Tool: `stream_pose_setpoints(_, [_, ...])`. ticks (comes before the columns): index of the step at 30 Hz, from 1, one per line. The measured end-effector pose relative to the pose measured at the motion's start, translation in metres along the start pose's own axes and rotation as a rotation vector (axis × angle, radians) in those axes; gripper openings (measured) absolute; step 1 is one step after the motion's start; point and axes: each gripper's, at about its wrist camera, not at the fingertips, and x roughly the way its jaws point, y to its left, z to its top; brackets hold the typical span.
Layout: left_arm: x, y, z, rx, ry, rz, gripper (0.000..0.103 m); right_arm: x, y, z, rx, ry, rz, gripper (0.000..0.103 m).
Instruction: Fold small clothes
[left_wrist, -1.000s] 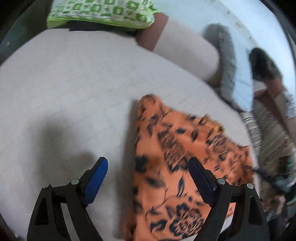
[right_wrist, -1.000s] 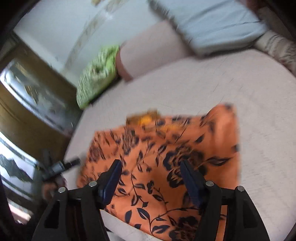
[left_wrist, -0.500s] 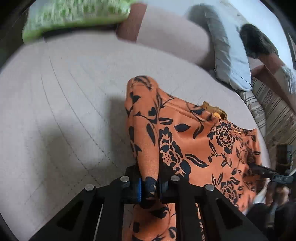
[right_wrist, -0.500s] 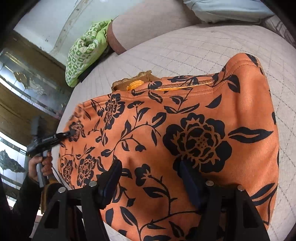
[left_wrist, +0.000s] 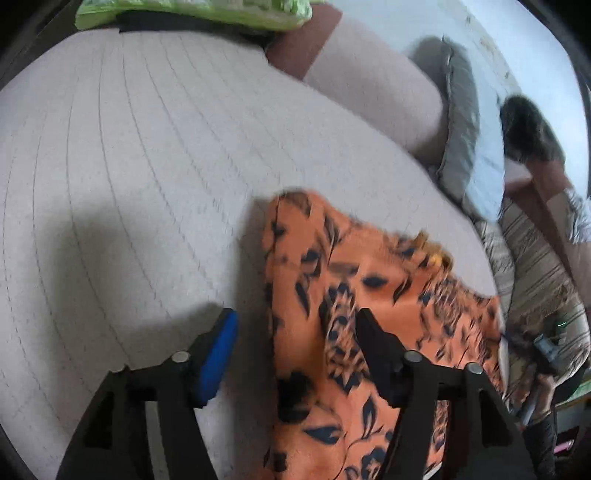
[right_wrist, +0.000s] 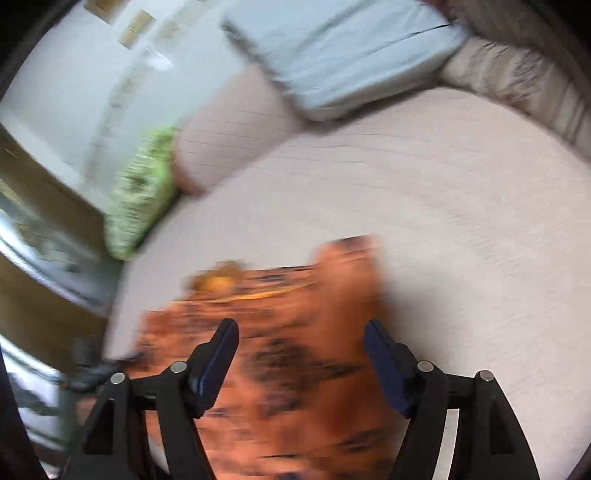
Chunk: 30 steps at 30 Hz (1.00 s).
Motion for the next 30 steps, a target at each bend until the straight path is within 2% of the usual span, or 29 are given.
stream_pose_setpoints(1, [0.001,-0.001,0.005,-0.003,0.003,-0.019,0.068,0.009,-0.014,0.003,0.022,0.043,-0.018,0.074])
stream_pose_setpoints(2, [0.003,-0.002,0.008,-0.004,0.012,-0.042,0.068,0.017,-0.024,0.004,0.060,0.073,0.005,0.074])
stream_pose_setpoints(4, [0.014,-0.006,0.013,0.011,0.051,-0.057,0.065,0.036,-0.039,0.004,0.151,0.130,0.140,0.074])
stream_pose_setpoints(5, [0.022,-0.004,0.014,-0.001,0.083,-0.037,0.051,0.046,-0.041,0.003,0.165,0.156,0.174,0.074])
stream_pose_setpoints(6, [0.030,-0.003,0.015,-0.025,0.107,-0.013,0.014,0.056,-0.041,0.002,0.176,0.172,0.179,0.074])
stream_pose_setpoints(7, [0.032,0.006,0.016,-0.077,0.116,-0.039,0.013,0.060,-0.041,0.001,0.194,0.181,0.210,0.068])
stream_pose_setpoints(8, [0.025,0.009,0.016,-0.089,0.090,-0.052,0.012,0.065,-0.040,-0.001,0.224,0.206,0.270,0.026])
stream_pose_setpoints(9, [0.019,0.005,0.015,-0.062,0.064,-0.037,0.012,0.068,-0.037,-0.001,0.244,0.235,0.316,0.018])
stream_pose_setpoints(10, [0.012,-0.002,0.012,-0.019,0.024,-0.011,0.012,0.060,-0.024,0.002,0.181,0.205,0.302,0.018])
stream_pose_setpoints(12, [0.015,0.005,0.007,-0.038,0.023,0.031,0.013,0.048,-0.011,0.003,0.124,0.159,0.284,0.018])
stream_pose_setpoints(14, [0.021,0.018,0.007,-0.116,0.037,0.002,0.013,0.059,-0.033,0.003,0.170,0.164,0.169,0.017])
stream_pose_setpoints(15, [0.017,0.018,0.009,-0.119,0.036,-0.002,0.013,0.072,-0.053,-0.003,0.244,0.196,0.165,0.017])
stream_pose_setpoints(16, [0.013,0.012,0.009,-0.074,0.032,0.019,0.015,0.072,-0.058,-0.007,0.276,0.184,0.204,0.019])
stream_pose_setpoints(18, [0.017,0.007,0.011,-0.026,0.042,0.074,0.021,0.057,-0.051,-0.007,0.254,0.122,0.234,0.023])
stream_pose_setpoints(19, [0.019,0.009,0.012,-0.050,0.051,0.072,0.023,0.051,-0.045,-0.007,0.204,0.098,0.232,0.033])
stream_pose_setpoints(20, [0.025,0.004,0.011,-0.064,0.049,0.074,0.025,0.054,-0.045,-0.006,0.183,0.112,0.174,0.057])
stream_pose_setpoints(21, [0.018,-0.002,0.012,-0.058,0.034,0.102,0.032,0.059,-0.050,-0.007,0.218,0.148,0.158,0.057])
stream_pose_setpoints(22, [0.012,-0.009,0.010,-0.034,0.006,0.152,0.040,0.056,-0.054,-0.006,0.246,0.145,0.175,0.057])
stream_pose_setpoints(23, [-0.001,-0.014,0.007,0.002,-0.029,0.204,0.045,0.045,-0.052,-0.004,0.257,0.115,0.190,0.058])
stream_pose_setpoints(24, [-0.010,-0.019,0.001,0.031,-0.053,0.233,0.054,0.034,-0.048,-0.004,0.244,0.074,0.202,0.058])
stream_pose_setpoints(25, [-0.024,-0.027,-0.002,0.071,-0.096,0.260,0.060,0.016,-0.042,-0.004,0.219,0.022,0.194,0.061])
stream_pose_setpoints(28, [-0.056,-0.057,-0.020,0.191,-0.204,0.340,0.065,-0.032,-0.033,-0.017,0.229,-0.080,0.122,0.063])
stream_pose_setpoints(30, [-0.058,-0.075,-0.027,0.236,-0.220,0.375,0.065,-0.059,-0.024,-0.044,0.241,-0.118,0.179,0.063])
